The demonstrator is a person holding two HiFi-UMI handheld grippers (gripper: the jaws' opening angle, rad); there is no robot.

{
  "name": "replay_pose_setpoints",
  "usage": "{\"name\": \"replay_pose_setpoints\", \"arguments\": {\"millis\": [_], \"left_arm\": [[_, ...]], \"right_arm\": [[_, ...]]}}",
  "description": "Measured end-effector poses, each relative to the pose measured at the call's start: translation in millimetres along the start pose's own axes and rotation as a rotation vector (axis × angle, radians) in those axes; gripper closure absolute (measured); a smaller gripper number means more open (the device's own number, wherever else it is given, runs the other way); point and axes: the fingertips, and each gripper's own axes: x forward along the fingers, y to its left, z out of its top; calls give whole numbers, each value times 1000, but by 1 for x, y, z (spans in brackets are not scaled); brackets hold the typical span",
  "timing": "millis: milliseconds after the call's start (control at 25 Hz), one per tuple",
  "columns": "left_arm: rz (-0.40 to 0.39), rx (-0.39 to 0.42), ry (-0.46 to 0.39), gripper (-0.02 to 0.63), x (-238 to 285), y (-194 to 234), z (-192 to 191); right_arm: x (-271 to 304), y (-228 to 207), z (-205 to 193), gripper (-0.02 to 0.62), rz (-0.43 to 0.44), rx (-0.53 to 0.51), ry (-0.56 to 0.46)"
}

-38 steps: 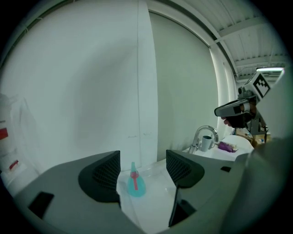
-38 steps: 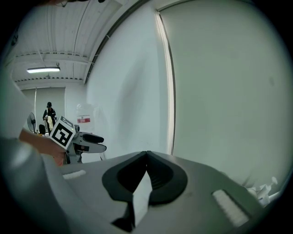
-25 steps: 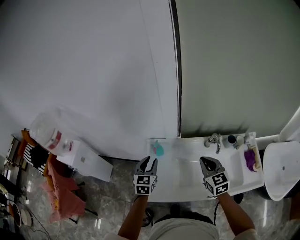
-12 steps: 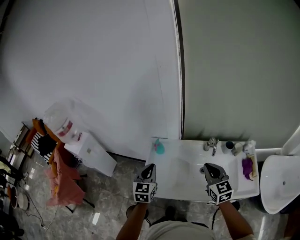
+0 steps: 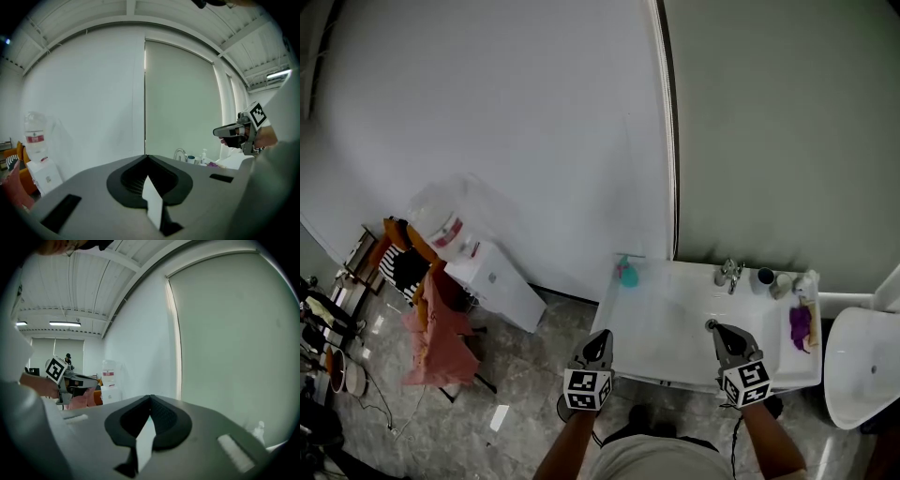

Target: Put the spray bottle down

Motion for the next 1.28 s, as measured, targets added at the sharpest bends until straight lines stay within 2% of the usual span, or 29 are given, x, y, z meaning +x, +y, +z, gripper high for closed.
{"name": "replay_pose_setpoints", "arguments": {"millis": [240, 640, 920, 1280], "left_arm": [[-17, -20, -19, 600, -25, 1, 6], [-115, 3, -52, 600, -53, 8, 23], [-144, -1, -79, 600, -52, 19, 38], [-177, 5, -96, 600, -55, 15, 45]], "right_arm": [[-16, 13, 6, 584, -8, -5, -21], [-27, 35, 28, 584, -64, -35, -48], [-29, 42, 39, 584, -98, -37, -74], [-34, 55, 44, 584, -92, -32, -72]]}}
